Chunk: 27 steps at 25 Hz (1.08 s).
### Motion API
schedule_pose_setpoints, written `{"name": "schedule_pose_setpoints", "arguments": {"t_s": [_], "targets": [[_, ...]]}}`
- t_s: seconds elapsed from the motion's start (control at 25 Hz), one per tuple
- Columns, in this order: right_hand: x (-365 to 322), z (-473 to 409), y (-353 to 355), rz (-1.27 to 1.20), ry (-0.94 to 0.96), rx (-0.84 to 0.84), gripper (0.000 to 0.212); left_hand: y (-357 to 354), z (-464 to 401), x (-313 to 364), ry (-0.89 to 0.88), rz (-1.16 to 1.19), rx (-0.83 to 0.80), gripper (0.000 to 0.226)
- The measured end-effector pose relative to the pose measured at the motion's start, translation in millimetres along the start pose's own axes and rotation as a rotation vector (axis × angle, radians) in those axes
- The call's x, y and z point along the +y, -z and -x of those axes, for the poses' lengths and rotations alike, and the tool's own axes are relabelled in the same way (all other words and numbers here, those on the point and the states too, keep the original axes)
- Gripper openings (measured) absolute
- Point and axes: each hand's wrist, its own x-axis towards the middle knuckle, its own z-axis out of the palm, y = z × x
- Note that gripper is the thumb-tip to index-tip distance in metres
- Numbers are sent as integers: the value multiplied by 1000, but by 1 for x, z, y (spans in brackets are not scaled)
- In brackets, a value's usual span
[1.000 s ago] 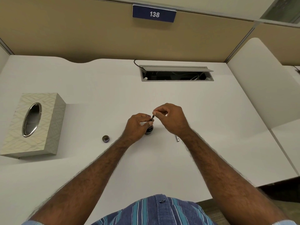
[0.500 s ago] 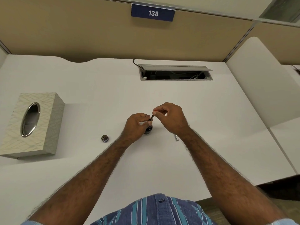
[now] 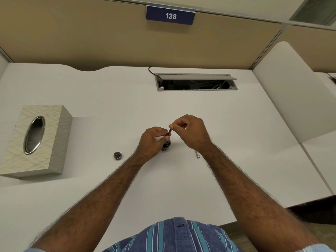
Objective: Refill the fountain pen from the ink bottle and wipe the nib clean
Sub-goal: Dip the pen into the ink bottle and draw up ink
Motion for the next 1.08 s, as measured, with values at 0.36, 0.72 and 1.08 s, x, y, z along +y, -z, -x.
{"name": "schedule_pose_setpoints", "arguments": {"t_s": [0.36, 0.72, 1.08], "targets": [[0, 2, -1, -20, 31, -20, 5, 1, 0, -1, 1, 11, 8, 16], [-2, 3, 2, -40, 20, -28, 10, -1, -1, 1, 4, 21, 12, 15], [-1, 2, -1, 32, -1, 5, 7, -1, -1, 0, -7, -33, 17, 16]]}}
